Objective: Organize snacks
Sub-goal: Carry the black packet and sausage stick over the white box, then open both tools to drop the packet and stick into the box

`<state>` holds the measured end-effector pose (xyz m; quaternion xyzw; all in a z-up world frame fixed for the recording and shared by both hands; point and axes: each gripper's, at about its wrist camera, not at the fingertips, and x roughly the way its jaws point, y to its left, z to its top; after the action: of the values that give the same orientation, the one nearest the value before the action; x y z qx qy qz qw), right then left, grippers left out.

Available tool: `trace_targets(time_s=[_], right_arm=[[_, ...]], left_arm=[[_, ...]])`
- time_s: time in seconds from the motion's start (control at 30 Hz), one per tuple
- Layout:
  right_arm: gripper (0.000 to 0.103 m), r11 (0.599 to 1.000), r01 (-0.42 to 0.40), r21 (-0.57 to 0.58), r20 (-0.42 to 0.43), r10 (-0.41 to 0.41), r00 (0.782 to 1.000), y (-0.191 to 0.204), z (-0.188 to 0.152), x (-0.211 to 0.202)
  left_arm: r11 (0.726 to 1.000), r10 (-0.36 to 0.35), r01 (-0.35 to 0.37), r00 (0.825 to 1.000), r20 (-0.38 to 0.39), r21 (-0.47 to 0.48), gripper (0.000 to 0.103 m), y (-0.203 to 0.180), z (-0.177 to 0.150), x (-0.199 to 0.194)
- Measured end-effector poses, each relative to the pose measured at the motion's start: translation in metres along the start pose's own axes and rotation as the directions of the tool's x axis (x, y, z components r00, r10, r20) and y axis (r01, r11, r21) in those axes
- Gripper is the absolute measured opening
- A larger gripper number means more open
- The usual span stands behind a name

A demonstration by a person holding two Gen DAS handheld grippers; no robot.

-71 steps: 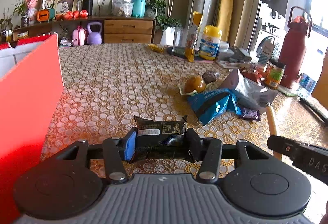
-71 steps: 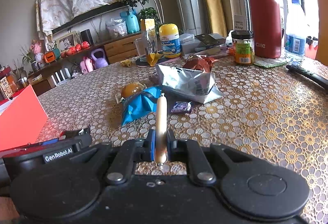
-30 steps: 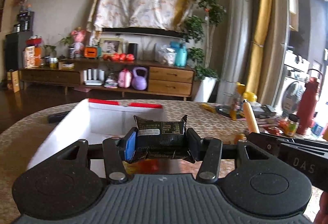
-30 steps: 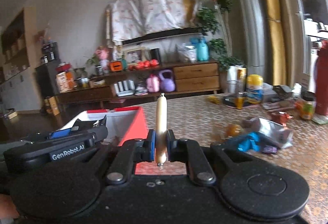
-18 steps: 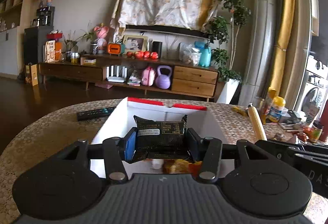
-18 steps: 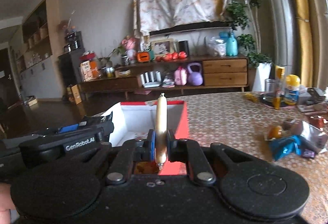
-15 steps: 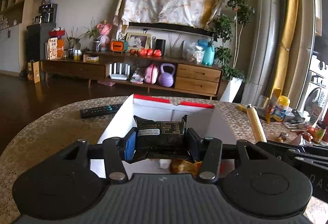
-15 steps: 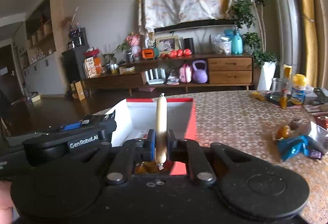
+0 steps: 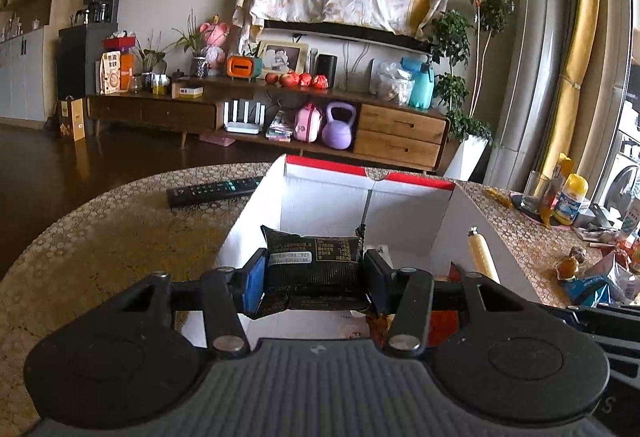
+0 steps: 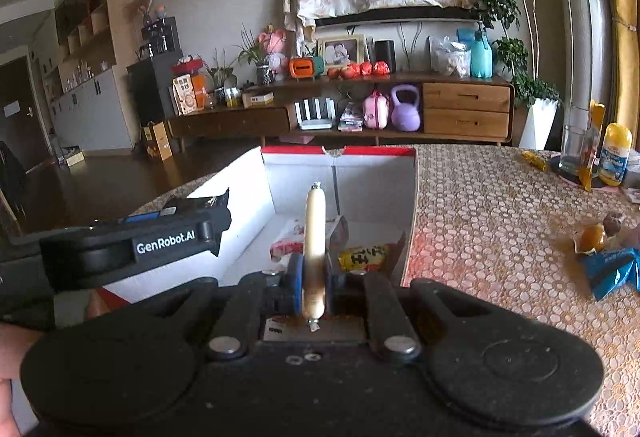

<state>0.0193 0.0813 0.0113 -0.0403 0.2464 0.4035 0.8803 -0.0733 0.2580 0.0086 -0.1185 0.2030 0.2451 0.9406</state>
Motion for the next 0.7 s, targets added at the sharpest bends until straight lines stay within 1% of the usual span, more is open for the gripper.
trace_targets(time_s=[0.17, 0.23, 0.33, 0.57, 0.67, 0.7], right_arm=[[0.009, 1.000, 0.005, -0.001, -0.016, -0.005, 1.000, 0.000, -0.004, 0.005], [0.009, 1.000, 0.012, -0.006, -0.023, -0.012, 1.000, 0.001, -0.006, 0.007], [0.009, 1.000, 0.013, -0.004, -0.031, -0.013, 0.999, 0.001, -0.008, 0.009], [0.010, 1.000, 0.017, -0.006, -0.035, -0.017, 0.999, 0.000, -0.009, 0.011], [0.012, 1.000, 0.016, -0.008, -0.035, -0.017, 0.999, 0.000, -0.008, 0.011], [0.012, 1.000, 0.018, -0.012, -0.035, -0.018, 0.999, 0.000, -0.008, 0.010]], left_arm=[[1.000, 0.004, -0.004, 1.000, -0.024, 0.007, 0.051, -0.003, -0.005, 0.007], [1.000, 0.014, -0.013, 1.000, -0.021, 0.026, 0.051, -0.005, -0.007, 0.007], [1.000, 0.010, -0.010, 1.000, -0.019, 0.021, 0.051, -0.005, -0.006, 0.007], [1.000, 0.013, -0.013, 1.000, -0.024, 0.027, 0.054, -0.004, -0.006, 0.008], [0.999, 0.011, -0.010, 1.000, -0.028, 0.034, 0.055, -0.005, -0.006, 0.009], [0.999, 0.015, -0.014, 0.999, -0.030, 0.032, 0.057, -0.005, -0.005, 0.009]])
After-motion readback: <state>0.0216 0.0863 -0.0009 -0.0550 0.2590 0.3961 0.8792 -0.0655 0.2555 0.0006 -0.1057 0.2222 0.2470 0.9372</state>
